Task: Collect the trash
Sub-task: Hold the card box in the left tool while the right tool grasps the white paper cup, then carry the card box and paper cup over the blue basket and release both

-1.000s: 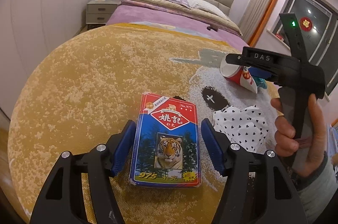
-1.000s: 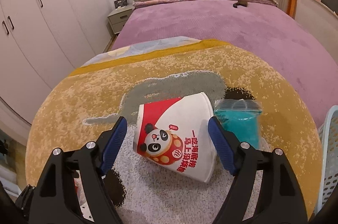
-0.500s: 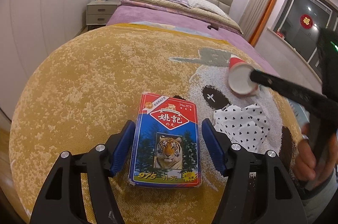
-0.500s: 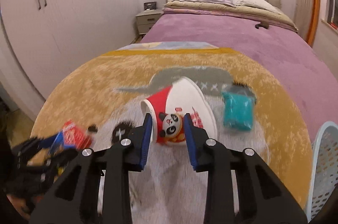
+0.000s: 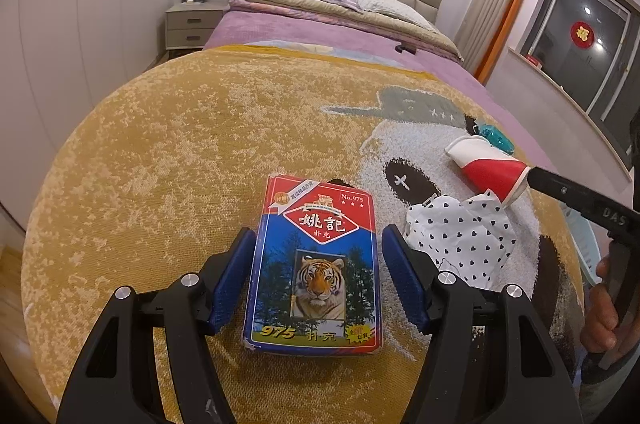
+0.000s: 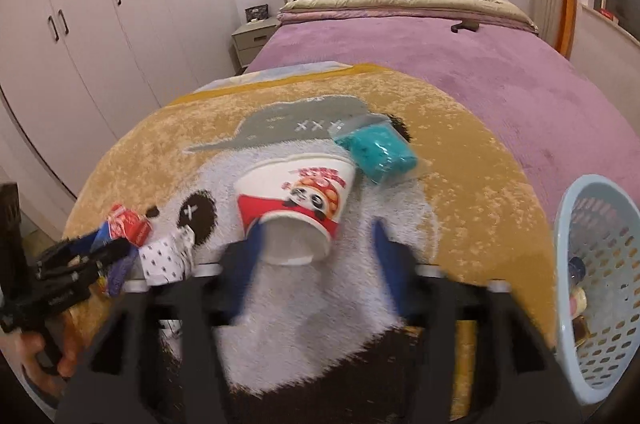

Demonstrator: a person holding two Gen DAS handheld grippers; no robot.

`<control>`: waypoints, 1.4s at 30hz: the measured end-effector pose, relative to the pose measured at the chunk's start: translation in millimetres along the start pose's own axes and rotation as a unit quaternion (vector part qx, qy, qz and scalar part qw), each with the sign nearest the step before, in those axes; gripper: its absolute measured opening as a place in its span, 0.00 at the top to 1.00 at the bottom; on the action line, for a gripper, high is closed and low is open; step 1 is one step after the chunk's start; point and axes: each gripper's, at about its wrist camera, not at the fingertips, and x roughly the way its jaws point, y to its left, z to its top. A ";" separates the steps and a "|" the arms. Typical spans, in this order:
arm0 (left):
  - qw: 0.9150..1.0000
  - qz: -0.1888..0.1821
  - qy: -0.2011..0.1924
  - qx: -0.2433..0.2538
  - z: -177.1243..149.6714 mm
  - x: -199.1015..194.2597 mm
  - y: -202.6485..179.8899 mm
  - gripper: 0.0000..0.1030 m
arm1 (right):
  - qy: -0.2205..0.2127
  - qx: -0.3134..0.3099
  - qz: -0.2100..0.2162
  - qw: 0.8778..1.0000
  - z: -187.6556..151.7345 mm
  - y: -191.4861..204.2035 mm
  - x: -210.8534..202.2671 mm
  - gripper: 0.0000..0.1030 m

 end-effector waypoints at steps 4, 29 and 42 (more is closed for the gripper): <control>1.000 -0.001 0.001 0.001 -0.3 0.6 -0.8 0.37 | 0.000 -0.002 -0.007 1.000 5.7 14.8 11.9 0.34; 0.999 0.036 -0.031 0.026 -5.7 -45.7 -31.9 0.43 | -0.037 -0.007 0.032 0.999 -4.8 27.8 -10.9 0.39; 0.989 -0.077 -0.075 0.101 17.8 -66.3 -155.3 0.43 | -0.134 0.049 -0.006 0.990 -9.6 -44.1 -118.8 0.39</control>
